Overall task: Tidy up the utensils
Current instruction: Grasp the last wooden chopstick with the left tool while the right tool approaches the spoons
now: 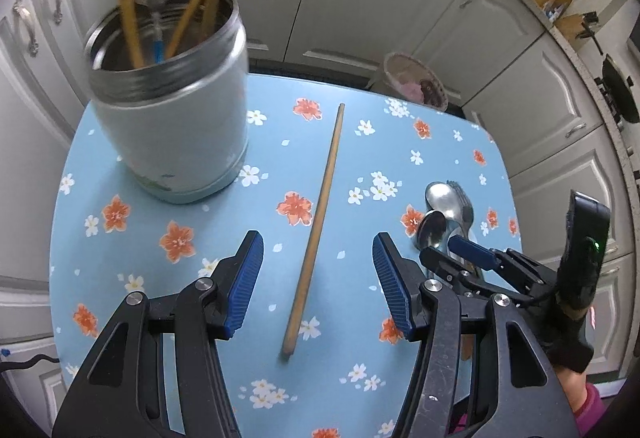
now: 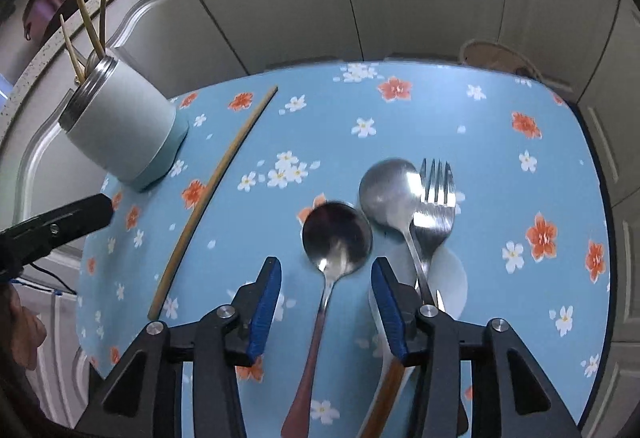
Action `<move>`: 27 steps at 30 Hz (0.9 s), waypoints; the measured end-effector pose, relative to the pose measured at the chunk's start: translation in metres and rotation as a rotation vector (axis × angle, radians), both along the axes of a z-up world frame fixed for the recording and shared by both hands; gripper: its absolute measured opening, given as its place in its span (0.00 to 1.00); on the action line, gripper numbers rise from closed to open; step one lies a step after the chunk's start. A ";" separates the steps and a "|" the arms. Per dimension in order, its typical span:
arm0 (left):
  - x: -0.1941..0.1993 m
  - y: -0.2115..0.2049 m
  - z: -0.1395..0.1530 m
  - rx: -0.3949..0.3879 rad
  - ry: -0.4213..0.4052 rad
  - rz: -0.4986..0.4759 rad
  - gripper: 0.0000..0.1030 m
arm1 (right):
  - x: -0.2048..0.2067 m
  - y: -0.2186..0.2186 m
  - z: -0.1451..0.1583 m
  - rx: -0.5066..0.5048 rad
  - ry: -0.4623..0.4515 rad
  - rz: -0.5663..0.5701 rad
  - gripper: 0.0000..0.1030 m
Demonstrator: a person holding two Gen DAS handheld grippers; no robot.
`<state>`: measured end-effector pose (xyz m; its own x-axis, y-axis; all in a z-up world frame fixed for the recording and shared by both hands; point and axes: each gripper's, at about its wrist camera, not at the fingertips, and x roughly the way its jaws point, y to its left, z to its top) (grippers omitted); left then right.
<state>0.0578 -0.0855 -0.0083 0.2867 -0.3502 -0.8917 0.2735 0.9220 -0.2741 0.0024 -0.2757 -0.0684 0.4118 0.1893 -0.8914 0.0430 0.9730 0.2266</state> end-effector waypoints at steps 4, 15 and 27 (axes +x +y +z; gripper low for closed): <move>0.011 -0.015 -0.010 0.034 0.007 -0.005 0.62 | 0.005 0.004 -0.003 -0.036 -0.029 -0.019 0.44; 0.041 -0.048 -0.034 0.121 0.010 -0.002 0.62 | 0.003 0.005 -0.006 -0.081 -0.081 0.015 0.36; 0.059 -0.067 -0.052 0.201 0.010 0.000 0.62 | 0.001 0.002 0.003 -0.024 -0.104 -0.019 0.48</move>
